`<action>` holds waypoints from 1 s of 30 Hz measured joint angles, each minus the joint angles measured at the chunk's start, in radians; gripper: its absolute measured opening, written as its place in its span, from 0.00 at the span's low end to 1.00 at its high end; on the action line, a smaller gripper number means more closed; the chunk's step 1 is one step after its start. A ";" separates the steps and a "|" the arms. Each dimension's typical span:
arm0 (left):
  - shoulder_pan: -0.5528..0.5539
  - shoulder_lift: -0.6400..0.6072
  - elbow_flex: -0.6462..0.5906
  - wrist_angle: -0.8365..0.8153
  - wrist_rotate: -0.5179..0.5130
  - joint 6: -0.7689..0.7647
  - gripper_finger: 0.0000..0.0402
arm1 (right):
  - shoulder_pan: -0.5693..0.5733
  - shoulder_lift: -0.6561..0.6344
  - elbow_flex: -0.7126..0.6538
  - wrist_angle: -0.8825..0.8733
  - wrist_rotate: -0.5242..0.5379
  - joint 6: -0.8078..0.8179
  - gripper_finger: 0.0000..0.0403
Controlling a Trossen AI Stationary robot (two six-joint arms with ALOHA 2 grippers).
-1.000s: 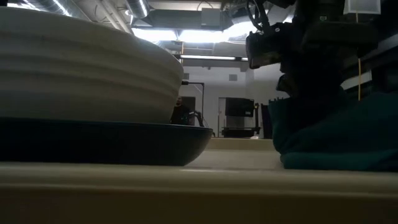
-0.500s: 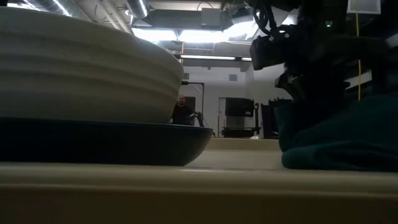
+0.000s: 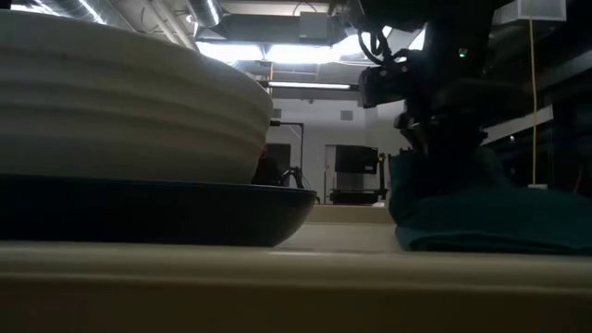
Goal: Set up tray
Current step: Put the napkin on the tray to the right of the plate
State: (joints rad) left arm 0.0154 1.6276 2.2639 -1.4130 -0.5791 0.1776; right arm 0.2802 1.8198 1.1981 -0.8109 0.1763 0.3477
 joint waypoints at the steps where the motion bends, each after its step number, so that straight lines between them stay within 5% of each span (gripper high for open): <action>1: 0.000 0.000 0.000 0.000 0.002 -0.001 0.12 | 0.000 0.000 0.003 -0.004 -0.001 -0.017 0.20; 13: 0.000 0.000 0.000 0.000 0.006 -0.019 0.12 | 0.000 0.000 0.093 -0.112 -0.002 -0.070 0.48; 19: 0.000 0.000 0.000 0.000 0.029 -0.026 0.12 | 0.015 0.000 0.163 -0.232 0.175 -0.086 0.57; 30: -0.001 -0.001 0.000 0.000 0.058 -0.026 0.12 | -0.007 -0.001 0.118 0.098 0.196 -0.279 0.55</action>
State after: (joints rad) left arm 0.0147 1.6269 2.2639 -1.4132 -0.5213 0.1513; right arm 0.2727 1.8187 1.3163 -0.7129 0.3723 0.0689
